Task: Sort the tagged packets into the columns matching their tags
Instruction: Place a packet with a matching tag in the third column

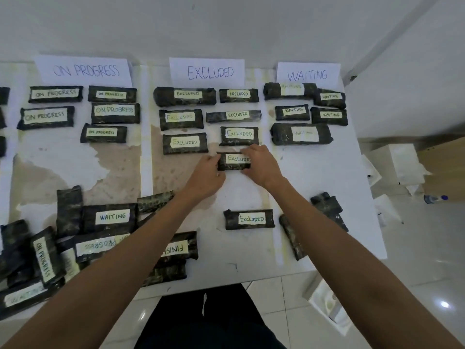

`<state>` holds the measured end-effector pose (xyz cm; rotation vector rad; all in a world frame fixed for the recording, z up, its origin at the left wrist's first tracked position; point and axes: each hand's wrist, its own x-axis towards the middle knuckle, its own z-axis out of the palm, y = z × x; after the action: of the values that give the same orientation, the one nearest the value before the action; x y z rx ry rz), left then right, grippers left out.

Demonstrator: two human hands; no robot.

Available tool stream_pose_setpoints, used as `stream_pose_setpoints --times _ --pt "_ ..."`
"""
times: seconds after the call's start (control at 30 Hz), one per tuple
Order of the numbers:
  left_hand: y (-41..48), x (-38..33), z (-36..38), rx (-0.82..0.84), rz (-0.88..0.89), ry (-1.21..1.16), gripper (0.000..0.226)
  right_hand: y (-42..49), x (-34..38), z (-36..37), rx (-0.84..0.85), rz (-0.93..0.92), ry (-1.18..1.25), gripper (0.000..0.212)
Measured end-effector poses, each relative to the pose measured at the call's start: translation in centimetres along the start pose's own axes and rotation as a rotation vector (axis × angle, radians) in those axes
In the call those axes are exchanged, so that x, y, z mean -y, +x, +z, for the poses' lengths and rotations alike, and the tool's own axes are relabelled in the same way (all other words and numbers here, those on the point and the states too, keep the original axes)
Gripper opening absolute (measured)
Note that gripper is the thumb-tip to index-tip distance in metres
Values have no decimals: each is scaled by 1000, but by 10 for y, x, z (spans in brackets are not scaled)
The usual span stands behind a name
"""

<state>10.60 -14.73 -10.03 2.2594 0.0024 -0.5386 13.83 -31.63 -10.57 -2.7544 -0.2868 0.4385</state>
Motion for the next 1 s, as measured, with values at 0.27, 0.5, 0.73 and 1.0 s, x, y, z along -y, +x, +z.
stream_pose_setpoints --times 0.27,0.5,0.73,1.0 --pt "21 -3 12 -71 32 170 57 22 -14 2 -31 -37 58 57" --pt "-3 -3 18 -151 79 281 57 -3 -19 -3 -70 -106 55 59" --pt "-58 4 32 -76 79 320 56 -82 -15 1 217 -168 37 59" --pt "-92 21 38 -63 73 326 53 -121 -13 26 278 -220 -224 58"
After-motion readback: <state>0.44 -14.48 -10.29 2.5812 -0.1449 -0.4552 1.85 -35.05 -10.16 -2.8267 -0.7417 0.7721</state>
